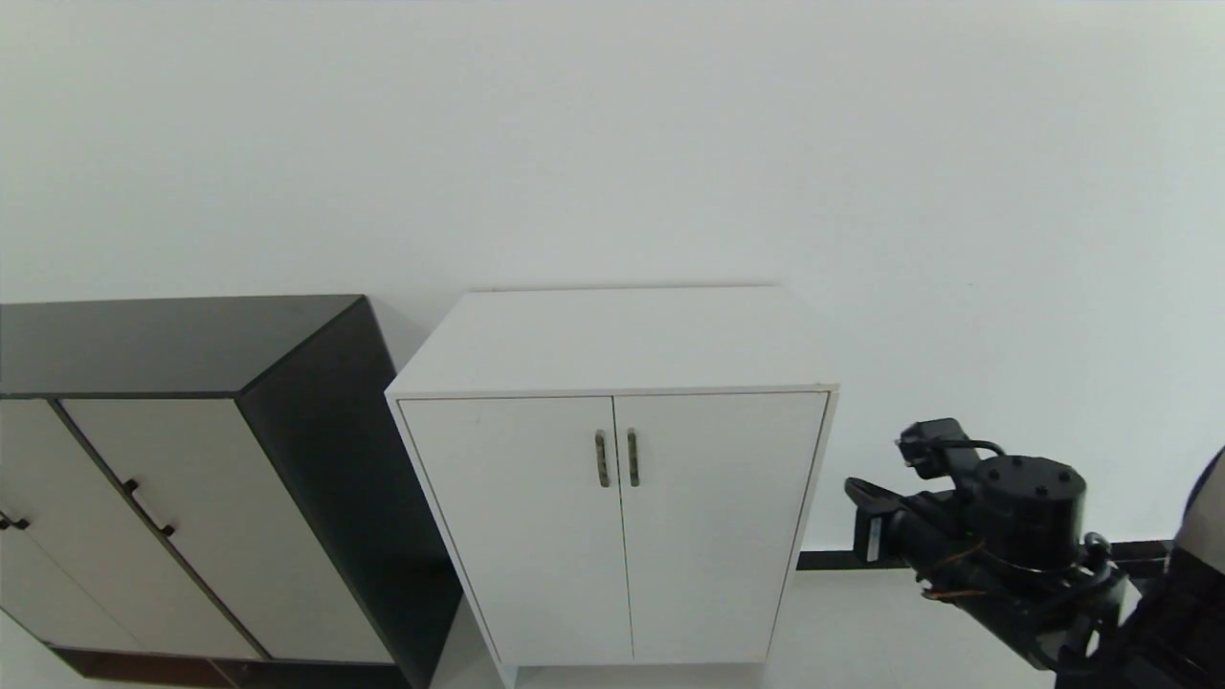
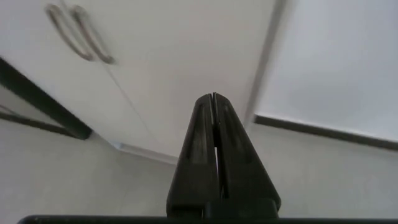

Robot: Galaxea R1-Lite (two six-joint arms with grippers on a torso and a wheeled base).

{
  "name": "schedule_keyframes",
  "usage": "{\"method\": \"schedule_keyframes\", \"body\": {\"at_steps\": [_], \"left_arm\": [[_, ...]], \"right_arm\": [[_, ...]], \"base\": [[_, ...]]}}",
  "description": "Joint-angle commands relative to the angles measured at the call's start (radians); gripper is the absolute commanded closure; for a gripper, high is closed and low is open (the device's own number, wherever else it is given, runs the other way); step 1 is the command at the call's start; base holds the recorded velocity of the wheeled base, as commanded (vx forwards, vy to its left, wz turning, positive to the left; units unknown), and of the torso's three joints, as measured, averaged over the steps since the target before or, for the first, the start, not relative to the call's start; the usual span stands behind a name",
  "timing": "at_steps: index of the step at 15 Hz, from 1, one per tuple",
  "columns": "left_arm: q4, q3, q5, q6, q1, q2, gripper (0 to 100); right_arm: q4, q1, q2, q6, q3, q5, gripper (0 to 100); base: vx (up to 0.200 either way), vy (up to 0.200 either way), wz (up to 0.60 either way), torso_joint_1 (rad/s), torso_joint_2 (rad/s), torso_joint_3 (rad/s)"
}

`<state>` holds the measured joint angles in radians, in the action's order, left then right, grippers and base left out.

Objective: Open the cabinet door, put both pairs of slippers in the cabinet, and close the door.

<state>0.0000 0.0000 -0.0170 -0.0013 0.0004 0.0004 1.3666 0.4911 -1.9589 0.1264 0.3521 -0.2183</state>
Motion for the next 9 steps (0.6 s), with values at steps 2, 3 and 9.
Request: {"method": "schedule_keyframes", "body": {"at_steps": [2, 3, 9], "left_arm": [[0.0, 0.0, 0.0, 0.0, 0.001, 0.001, 100], [0.0, 0.0, 0.0, 0.0, 0.001, 0.001, 100], [0.0, 0.0, 0.0, -0.002, 0.001, 0.0, 100]], "right_arm": [[0.086, -0.138, 0.135, -0.001, -0.272, -0.035, 100], [0.088, -0.146, 0.155, -0.001, -0.308, -0.035, 100], [-0.221, -0.132, 0.44, 0.004, -0.352, -0.058, 100]], "base": [[0.0, 0.0, 0.0, 0.0, 0.0, 0.0], [0.0, 0.0, 0.0, 0.0, 0.0, 0.0], [0.0, 0.0, 0.0, 0.0, 0.0, 0.0]]}}
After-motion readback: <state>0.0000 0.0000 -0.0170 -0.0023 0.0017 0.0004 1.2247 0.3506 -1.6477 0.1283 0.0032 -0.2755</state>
